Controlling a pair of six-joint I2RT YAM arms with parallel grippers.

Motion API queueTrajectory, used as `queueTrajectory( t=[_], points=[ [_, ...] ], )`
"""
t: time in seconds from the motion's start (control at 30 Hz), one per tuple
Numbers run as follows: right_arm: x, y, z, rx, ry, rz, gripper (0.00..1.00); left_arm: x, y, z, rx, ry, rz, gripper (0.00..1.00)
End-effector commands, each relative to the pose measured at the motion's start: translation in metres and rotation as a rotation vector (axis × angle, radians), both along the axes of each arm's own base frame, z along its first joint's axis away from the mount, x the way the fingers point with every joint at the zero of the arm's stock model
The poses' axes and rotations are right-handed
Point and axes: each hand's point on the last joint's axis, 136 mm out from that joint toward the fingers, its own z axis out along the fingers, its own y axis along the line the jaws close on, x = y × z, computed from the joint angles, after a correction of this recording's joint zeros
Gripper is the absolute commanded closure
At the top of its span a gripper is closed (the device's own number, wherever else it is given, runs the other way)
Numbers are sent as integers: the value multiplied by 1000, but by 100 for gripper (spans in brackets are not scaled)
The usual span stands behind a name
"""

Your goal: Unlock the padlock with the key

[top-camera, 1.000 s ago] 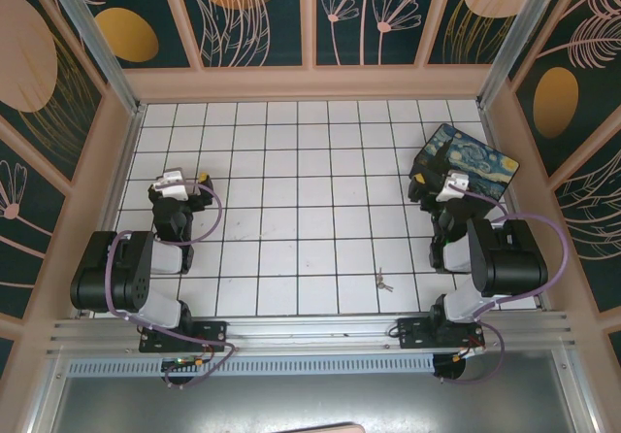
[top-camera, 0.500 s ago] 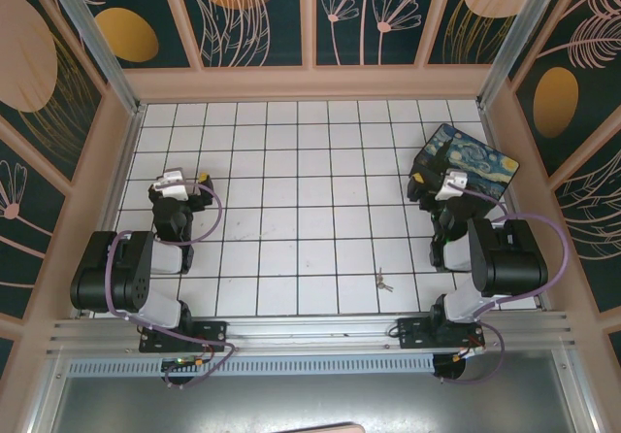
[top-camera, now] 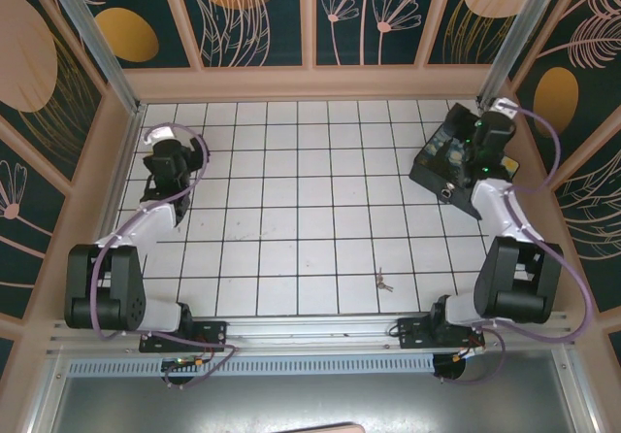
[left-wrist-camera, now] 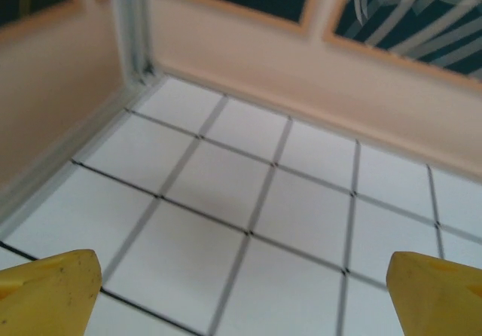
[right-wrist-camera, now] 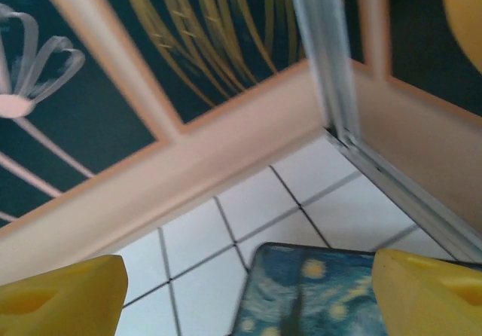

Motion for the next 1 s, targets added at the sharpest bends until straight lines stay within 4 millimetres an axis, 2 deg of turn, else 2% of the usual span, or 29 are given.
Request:
queueTrajectory(
  t=[0.0,0.13,0.33,0.47,0.67,0.97],
  points=[
    [-1,-33,-52,135,219,-70,16,-16,-37,-14,-74,128,-83,2],
    [10,-75,-64,208,259,-171,16,-25,-58,-2,-95,108,-162,1],
    [18,-116,-84,271,285,-264,15,-34,-78,5,-90,98,-255,1],
    [25,-120,-104,258,332,-256,15,-35,-81,12,-70,98,-285,1],
    [24,-130,-117,233,364,-288,14,-34,-87,17,-71,83,-320,1],
    [9,-148,-130,115,505,-335,12,-28,-93,17,-99,72,-336,1]
  ],
)
